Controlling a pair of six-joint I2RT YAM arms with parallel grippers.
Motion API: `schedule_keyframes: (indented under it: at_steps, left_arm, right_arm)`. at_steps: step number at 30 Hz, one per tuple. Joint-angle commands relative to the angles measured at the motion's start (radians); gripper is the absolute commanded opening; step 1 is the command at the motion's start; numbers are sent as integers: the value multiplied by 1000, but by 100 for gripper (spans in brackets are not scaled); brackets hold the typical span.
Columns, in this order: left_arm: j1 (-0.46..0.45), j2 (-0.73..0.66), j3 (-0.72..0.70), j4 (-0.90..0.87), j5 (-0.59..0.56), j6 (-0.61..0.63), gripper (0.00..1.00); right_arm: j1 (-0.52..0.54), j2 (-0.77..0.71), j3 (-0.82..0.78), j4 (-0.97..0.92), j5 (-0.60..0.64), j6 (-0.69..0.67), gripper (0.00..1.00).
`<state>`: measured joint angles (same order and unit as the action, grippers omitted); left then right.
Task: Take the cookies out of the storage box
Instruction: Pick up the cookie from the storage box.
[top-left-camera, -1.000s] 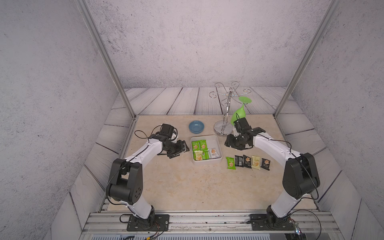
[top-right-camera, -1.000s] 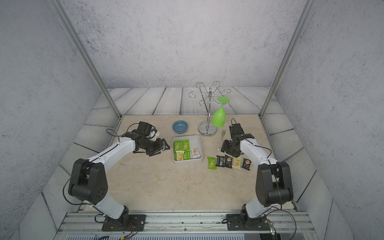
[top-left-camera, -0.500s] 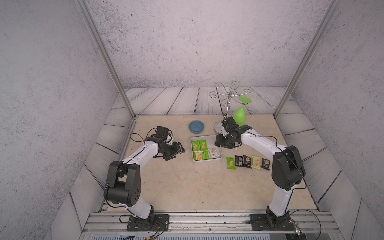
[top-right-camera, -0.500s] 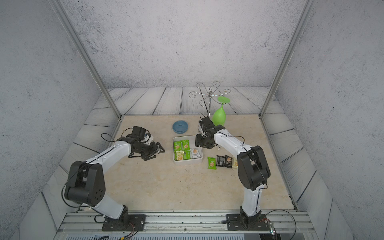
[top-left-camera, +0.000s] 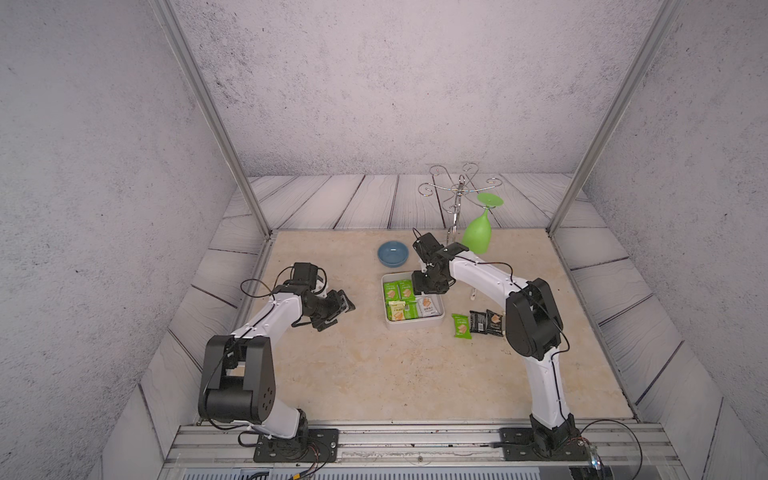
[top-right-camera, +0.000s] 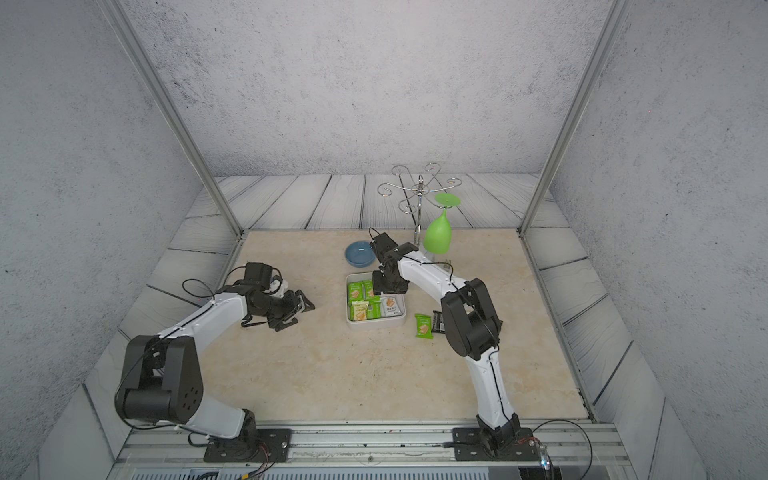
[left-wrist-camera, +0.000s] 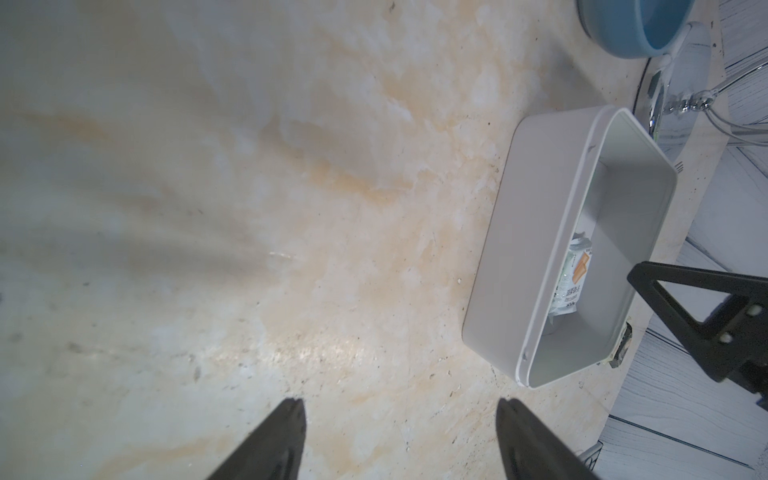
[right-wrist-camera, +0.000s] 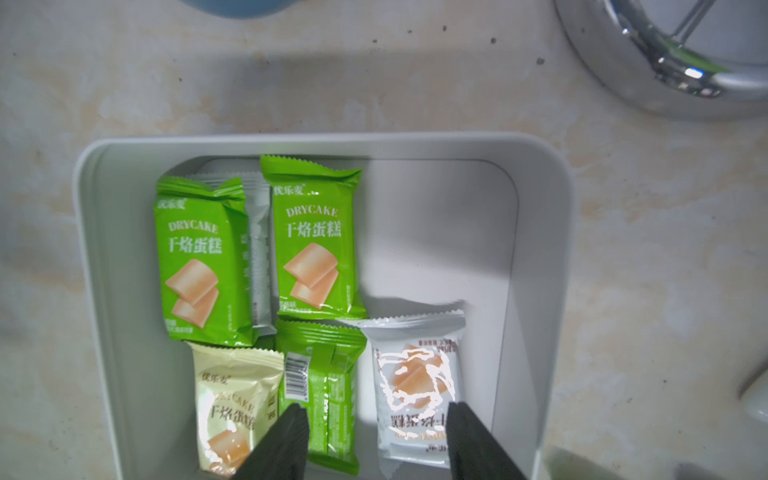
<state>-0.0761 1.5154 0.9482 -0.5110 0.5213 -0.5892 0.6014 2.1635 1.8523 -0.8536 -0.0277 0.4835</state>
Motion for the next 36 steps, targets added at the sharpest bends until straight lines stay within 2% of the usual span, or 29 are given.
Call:
schedule_keyframes:
  at_steps: [1, 16, 36]
  left_arm:
    - [13, -19, -6, -6, 6, 3, 78]
    - [18, -8, 7, -7, 13, 7, 78]
    - [23, -18, 7, -13, 14, 9, 78]
  right_arm:
    - [1, 39, 49, -99, 55, -38, 59]
    - [13, 132, 92, -144, 40, -59, 60]
    - [24, 202, 142, -190, 98, -37, 58]
